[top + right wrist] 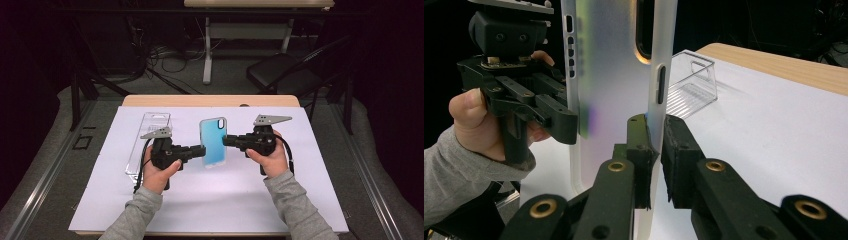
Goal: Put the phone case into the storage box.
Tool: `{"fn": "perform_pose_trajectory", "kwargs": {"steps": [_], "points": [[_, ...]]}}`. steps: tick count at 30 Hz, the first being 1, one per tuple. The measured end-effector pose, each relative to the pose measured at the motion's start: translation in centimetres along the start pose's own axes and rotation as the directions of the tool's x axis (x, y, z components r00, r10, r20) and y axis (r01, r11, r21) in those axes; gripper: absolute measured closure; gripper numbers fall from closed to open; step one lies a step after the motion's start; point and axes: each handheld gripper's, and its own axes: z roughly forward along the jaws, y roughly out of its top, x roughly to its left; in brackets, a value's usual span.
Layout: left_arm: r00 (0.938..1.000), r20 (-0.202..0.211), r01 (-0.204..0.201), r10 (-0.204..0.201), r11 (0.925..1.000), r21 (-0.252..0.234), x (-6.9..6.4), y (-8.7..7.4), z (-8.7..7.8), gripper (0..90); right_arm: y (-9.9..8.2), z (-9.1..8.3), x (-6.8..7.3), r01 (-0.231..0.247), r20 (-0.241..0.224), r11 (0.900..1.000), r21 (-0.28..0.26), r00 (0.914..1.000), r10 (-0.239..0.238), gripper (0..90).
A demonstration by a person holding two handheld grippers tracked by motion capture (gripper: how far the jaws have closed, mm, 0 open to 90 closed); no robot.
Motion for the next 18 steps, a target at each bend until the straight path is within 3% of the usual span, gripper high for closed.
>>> {"fn": "perform_pose_trajectory", "kwargs": {"steps": [18], "points": [[1.0, -0.005, 0.004, -0.004, 1.0, -0.005, 0.11, -0.02, -0.04, 81.7, -0.08, 0.04, 0.22, -0.026, 0.017, 0.9996, -0.009, 0.9995, 0.026, 83.7]]}}
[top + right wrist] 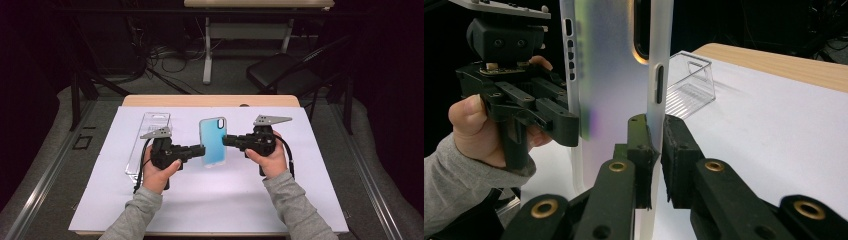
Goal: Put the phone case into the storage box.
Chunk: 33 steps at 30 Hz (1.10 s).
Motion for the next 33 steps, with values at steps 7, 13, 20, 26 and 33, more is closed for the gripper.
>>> {"fn": "perform_pose_trajectory", "kwargs": {"steps": [7, 13, 20, 26, 33], "points": [[1.0, -0.008, -0.002, 0.002, 1.0, -0.006, -0.01, 0.0, -0.01, 81.6, -0.01, 0.0, 0.17, -0.007, 0.011, 1.0, -0.005, 0.9999, 0.007, 83.9], [0.9999, -0.011, -0.003, 0.003, 1.0, -0.006, -0.02, 0.0, -0.02, 81.6, -0.03, 0.01, 0.23, -0.01, 0.017, 0.9999, -0.007, 0.9998, 0.01, 84.0], [0.9999, -0.012, -0.001, 0.001, 1.0, -0.009, 0.0, 0.0, -0.03, 81.5, -0.06, 0.0, 0.33, -0.02, 0.024, 0.9997, -0.01, 0.9995, 0.02, 84.0], [0.9998, -0.022, -0.004, 0.004, 0.9999, -0.01, -0.05, -0.03, 0.03, 81.4, -0.13, 0.05, 0.34, -0.025, 0.028, 0.9995, -0.017, 0.9993, 0.026, 84.1], [0.9995, -0.032, -0.004, 0.003, 0.9999, -0.014, -0.06, -0.06, 0.08, 81.0, -0.18, 0.07, 0.28, -0.028, 0.036, 0.9995, -0.017, 0.999, 0.028, 84.1]]}}
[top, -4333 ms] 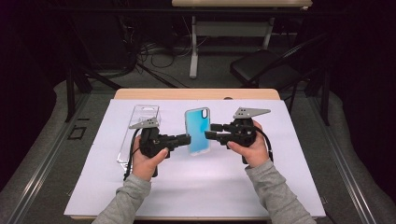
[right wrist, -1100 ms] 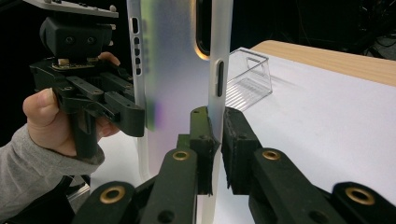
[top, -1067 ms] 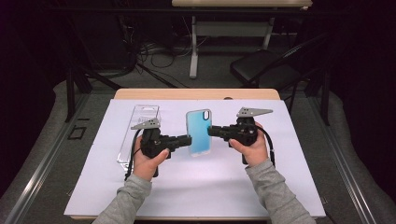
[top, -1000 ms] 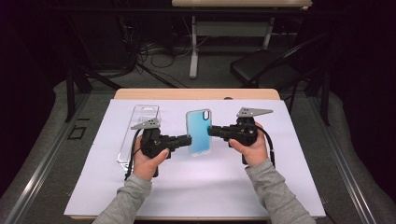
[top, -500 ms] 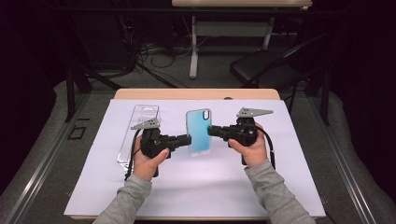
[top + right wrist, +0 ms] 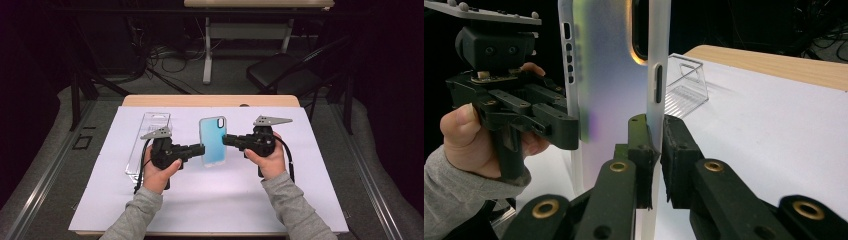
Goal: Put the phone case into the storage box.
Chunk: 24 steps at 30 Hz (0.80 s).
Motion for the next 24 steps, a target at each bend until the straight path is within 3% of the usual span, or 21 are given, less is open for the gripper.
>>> {"fn": "perform_pose_trajectory", "kwargs": {"steps": [11, 24], "points": [[0.9999, -0.013, 0.004, -0.004, 0.9998, -0.018, 0.03, 0.03, -0.05, 72.7, -0.12, 0.02, -0.13, -0.009, 0.029, 1.0, 0.001, 0.9995, 0.009, 84.1], [0.9984, -0.057, 0.0, -0.002, 0.9997, -0.022, 0.15, 0.04, 0.0, 63.5, -0.19, -0.15, -0.4, -0.014, 0.074, 0.9998, -0.011, 0.9971, 0.015, 84.1]]}}
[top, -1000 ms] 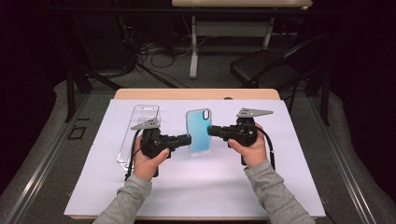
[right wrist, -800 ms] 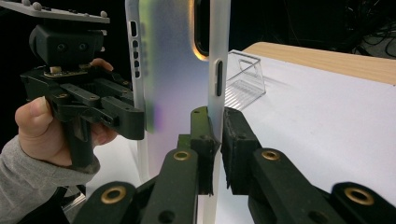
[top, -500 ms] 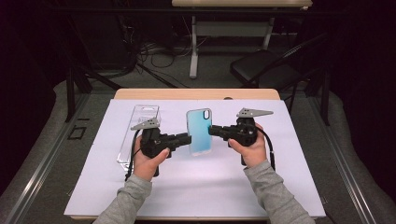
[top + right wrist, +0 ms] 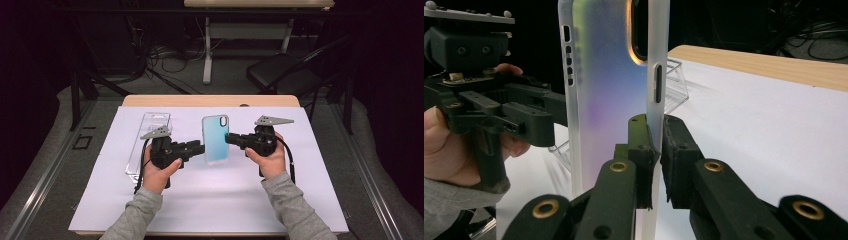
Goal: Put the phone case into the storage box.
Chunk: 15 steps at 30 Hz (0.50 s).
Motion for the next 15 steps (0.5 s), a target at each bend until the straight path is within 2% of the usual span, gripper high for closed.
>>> {"fn": "perform_pose_trajectory", "kwargs": {"steps": [15], "points": [[0.9959, -0.087, -0.024, 0.024, 0.9997, 0.002, 0.28, 0.02, 0.14, 54.4, -0.11, -0.25, -0.33, -0.003, 0.072, 0.9997, -0.026, 0.9974, 0.005, 84.1]]}}
